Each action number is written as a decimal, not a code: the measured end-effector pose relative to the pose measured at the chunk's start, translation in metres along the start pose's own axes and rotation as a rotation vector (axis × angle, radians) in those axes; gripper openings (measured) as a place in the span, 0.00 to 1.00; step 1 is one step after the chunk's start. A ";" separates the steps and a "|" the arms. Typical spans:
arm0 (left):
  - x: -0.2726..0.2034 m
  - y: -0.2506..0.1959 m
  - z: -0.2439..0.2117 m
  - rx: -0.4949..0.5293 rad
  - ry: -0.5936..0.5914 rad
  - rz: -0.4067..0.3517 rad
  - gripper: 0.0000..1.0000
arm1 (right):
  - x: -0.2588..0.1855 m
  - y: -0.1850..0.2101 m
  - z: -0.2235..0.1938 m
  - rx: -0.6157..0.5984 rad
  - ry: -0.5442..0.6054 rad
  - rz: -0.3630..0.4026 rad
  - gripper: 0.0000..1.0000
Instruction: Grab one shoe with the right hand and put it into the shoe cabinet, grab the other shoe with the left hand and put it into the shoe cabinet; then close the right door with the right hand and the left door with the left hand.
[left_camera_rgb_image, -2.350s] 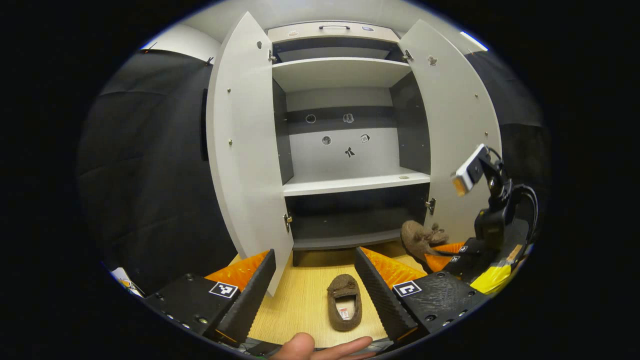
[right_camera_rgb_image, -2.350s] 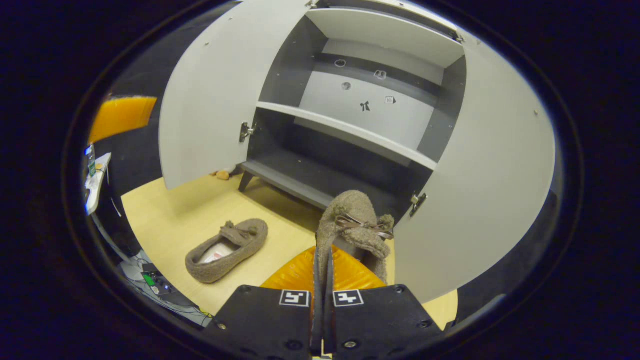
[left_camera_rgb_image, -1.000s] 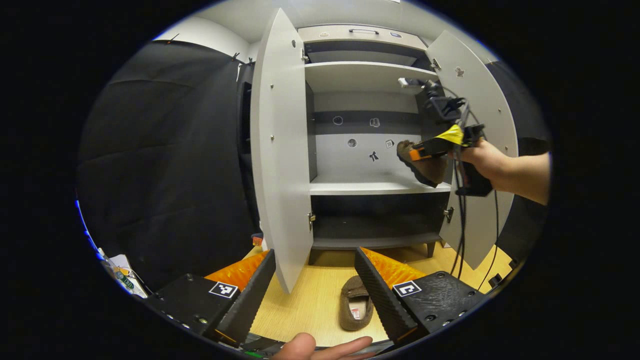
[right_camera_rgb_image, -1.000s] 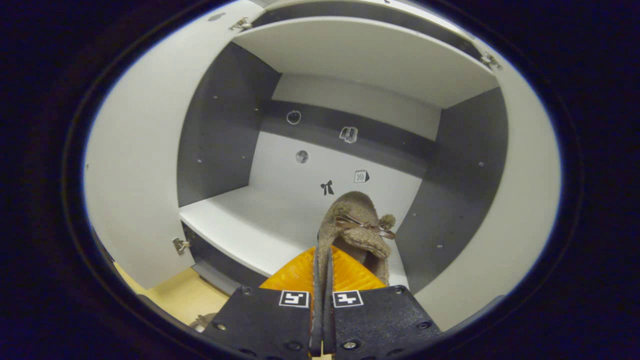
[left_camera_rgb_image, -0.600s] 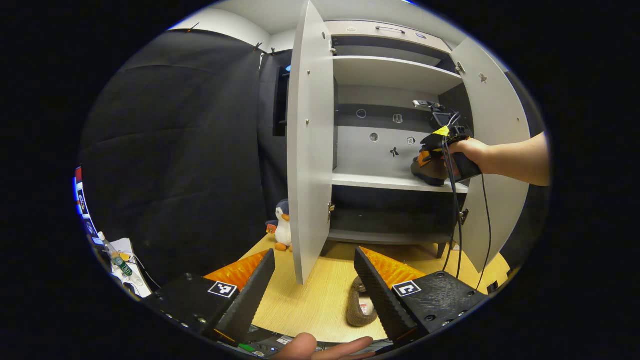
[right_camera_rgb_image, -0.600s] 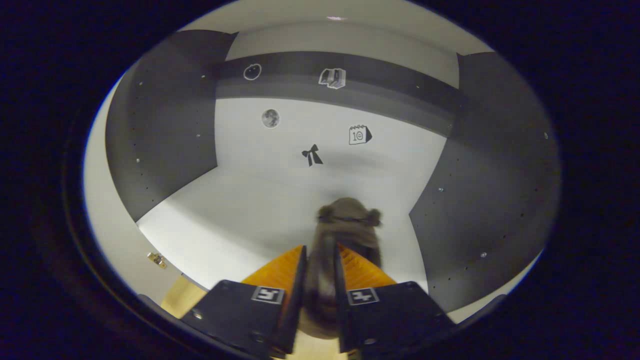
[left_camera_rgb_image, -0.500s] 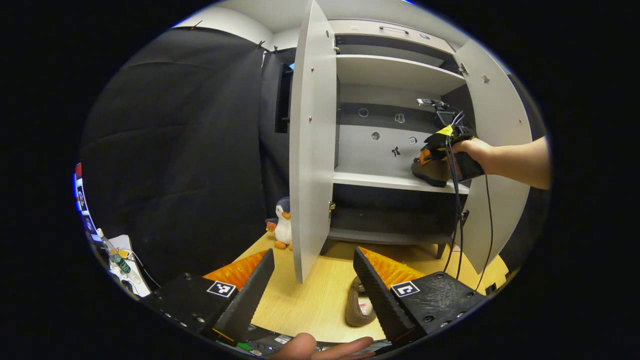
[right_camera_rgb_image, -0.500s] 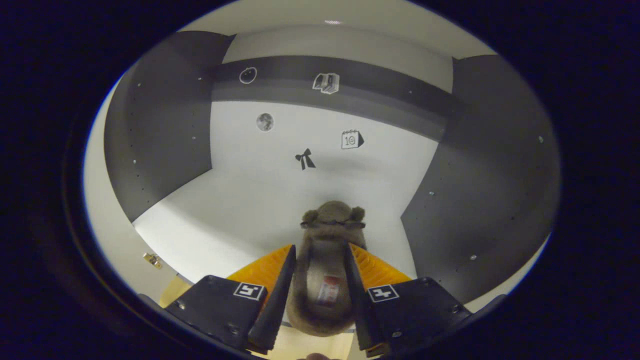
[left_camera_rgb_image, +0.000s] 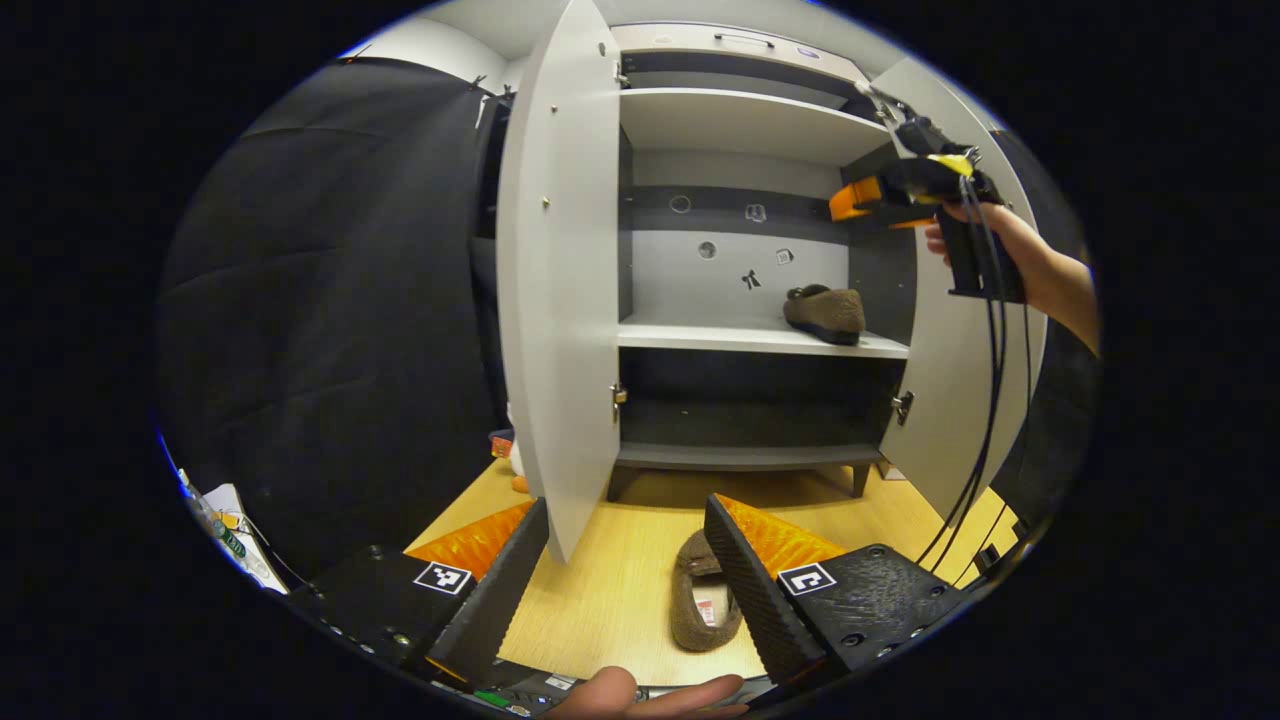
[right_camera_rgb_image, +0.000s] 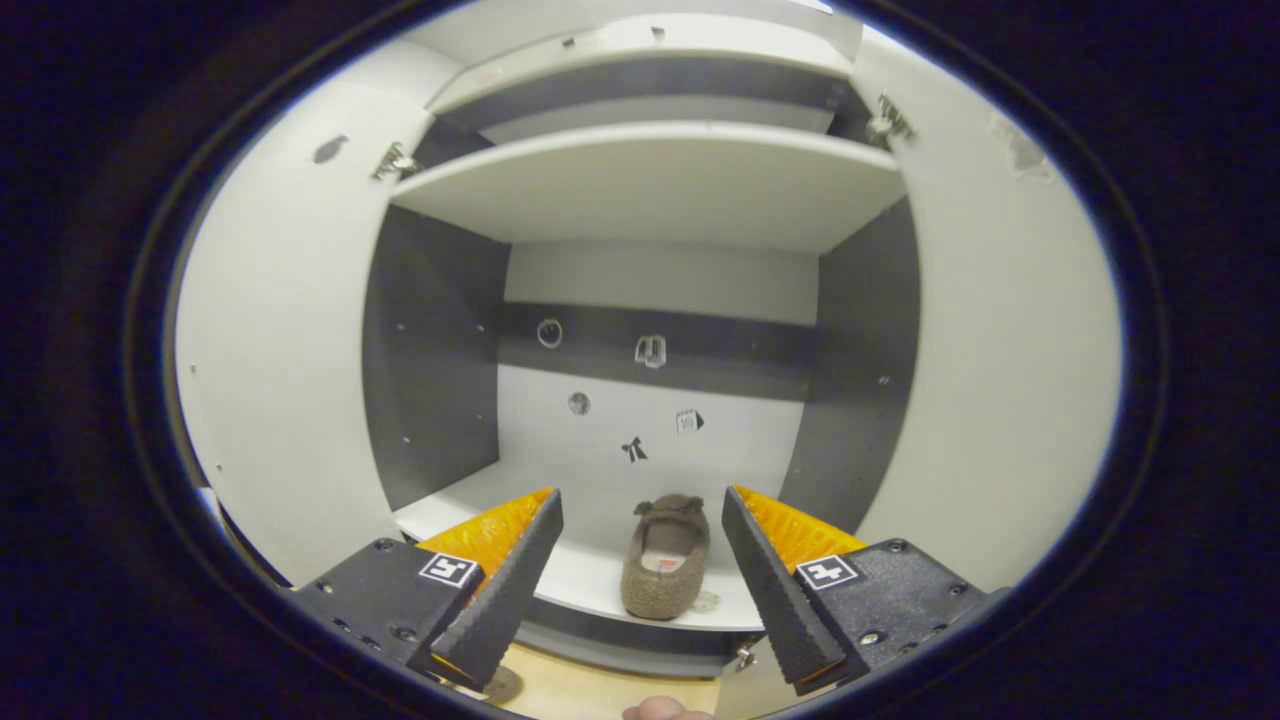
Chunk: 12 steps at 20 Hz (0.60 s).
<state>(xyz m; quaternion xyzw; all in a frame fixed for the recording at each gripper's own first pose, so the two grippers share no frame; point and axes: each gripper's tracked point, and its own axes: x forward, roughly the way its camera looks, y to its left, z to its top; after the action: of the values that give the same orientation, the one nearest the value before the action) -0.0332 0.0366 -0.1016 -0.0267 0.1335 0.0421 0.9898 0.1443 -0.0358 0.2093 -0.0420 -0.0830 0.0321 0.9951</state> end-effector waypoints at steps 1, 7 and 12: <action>0.003 -0.008 -0.007 0.009 0.015 -0.028 0.95 | -0.020 -0.001 0.005 -0.019 -0.043 -0.006 1.00; 0.044 -0.051 -0.060 0.095 0.100 -0.138 0.95 | -0.153 -0.002 -0.057 -0.050 -0.075 -0.133 1.00; 0.082 -0.055 -0.108 0.081 0.229 -0.147 0.97 | -0.204 -0.002 -0.148 -0.017 0.138 -0.162 1.00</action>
<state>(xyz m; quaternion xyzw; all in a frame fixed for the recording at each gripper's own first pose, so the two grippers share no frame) 0.0222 -0.0186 -0.2247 -0.0013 0.2450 -0.0395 0.9687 -0.0312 -0.0641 0.0305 -0.0459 -0.0175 -0.0520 0.9974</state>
